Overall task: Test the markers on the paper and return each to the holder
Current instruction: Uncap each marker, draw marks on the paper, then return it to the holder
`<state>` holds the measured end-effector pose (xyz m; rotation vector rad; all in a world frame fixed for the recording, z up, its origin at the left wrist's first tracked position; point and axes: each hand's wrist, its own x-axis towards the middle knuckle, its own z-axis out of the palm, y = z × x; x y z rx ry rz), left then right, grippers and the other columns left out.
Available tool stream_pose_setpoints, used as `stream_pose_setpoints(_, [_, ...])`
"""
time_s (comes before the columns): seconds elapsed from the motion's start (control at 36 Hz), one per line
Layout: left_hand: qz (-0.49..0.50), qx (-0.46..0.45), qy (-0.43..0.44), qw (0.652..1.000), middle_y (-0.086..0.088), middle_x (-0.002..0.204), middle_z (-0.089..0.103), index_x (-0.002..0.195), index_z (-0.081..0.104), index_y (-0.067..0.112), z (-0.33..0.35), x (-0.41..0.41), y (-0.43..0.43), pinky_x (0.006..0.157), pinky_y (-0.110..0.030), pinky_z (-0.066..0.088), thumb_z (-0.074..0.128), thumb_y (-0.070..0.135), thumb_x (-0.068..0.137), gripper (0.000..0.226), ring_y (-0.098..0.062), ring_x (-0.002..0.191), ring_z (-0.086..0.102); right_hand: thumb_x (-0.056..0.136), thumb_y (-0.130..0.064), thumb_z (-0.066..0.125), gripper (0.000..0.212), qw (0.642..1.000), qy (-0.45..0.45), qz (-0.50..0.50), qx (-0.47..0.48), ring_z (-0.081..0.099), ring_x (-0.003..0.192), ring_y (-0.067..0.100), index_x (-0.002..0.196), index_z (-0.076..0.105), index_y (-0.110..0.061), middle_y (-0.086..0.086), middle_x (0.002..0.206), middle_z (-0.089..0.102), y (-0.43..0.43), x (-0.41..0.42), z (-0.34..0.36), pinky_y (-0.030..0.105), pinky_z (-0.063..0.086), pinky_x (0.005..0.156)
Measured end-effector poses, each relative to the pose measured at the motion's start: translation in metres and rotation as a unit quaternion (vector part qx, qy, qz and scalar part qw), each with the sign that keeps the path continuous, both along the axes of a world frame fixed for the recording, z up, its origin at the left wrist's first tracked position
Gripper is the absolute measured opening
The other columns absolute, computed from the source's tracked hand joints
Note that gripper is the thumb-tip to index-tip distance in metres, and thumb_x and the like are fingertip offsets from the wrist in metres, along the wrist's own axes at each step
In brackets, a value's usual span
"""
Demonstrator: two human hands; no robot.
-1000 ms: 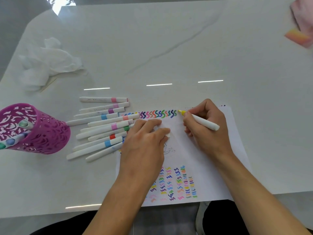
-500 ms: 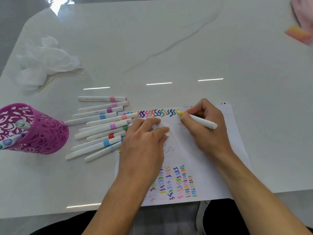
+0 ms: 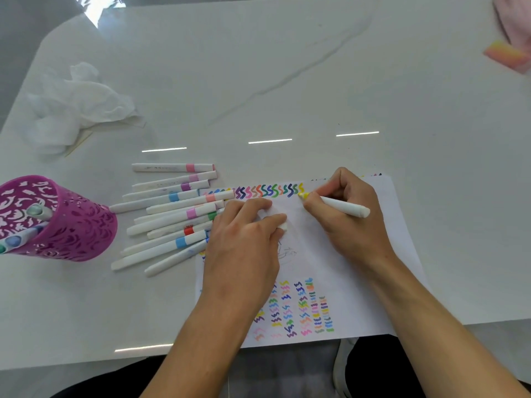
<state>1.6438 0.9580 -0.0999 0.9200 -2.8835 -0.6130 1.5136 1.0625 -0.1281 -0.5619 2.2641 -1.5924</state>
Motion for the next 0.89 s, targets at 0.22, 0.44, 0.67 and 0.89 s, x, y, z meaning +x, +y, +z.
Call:
stream_pose_setpoints(0.22, [-0.003, -0.023, 0.015, 1.0, 0.009, 0.13, 0.064, 0.117, 0.074, 0.029, -0.002, 0.001, 0.001, 0.103, -0.033, 0.042, 0.067, 0.028, 0.094, 0.025, -0.016, 0.12, 0.05, 0.076, -0.032, 0.07, 0.017, 0.992, -0.06, -0.05, -0.102, 0.058, 0.057, 0.017, 0.078, 0.055, -0.023, -0.003, 0.064, 0.063, 0.002, -0.001, 0.005, 0.03, 0.048, 0.05])
stream_pose_setpoints(0.44, [-0.003, -0.025, 0.035, 0.999, 0.008, 0.128, 0.065, 0.116, 0.075, 0.027, -0.004, 0.002, 0.003, 0.103, -0.033, 0.041, 0.066, 0.027, 0.094, 0.023, -0.016, 0.12, 0.052, 0.086, -0.012, 0.07, 0.016, 0.978, -0.08, -0.099, -0.168, 0.058, 0.05, 0.019, 0.087, 0.056, -0.019, 0.0, 0.062, 0.062, 0.012, -0.011, 0.013, 0.025, 0.044, 0.045])
stream_pose_setpoints(0.67, [0.015, -0.016, 0.1, 0.995, 0.006, 0.118, 0.069, 0.114, 0.075, 0.021, -0.002, 0.003, 0.008, 0.097, -0.03, 0.045, 0.066, 0.022, 0.095, 0.021, -0.015, 0.11, 0.059, 0.086, -0.015, 0.08, 0.013, 0.984, -0.062, -0.056, -0.158, 0.061, 0.056, 0.015, 0.084, 0.067, -0.016, -0.001, 0.066, 0.068, 0.012, -0.003, 0.029, 0.022, 0.048, 0.051])
stream_pose_setpoints(0.89, [0.082, 0.116, 0.183, 0.973, 0.023, 0.107, 0.066, 0.118, 0.07, 0.037, 0.01, 0.006, 0.008, 0.077, -0.007, 0.045, 0.061, 0.035, 0.098, 0.022, 0.005, 0.089, 0.061, 0.088, -0.023, 0.076, 0.008, 0.981, -0.093, -0.019, -0.168, 0.068, 0.062, 0.02, 0.092, 0.076, -0.016, 0.002, 0.071, 0.073, 0.011, 0.013, 0.05, 0.026, 0.053, 0.057])
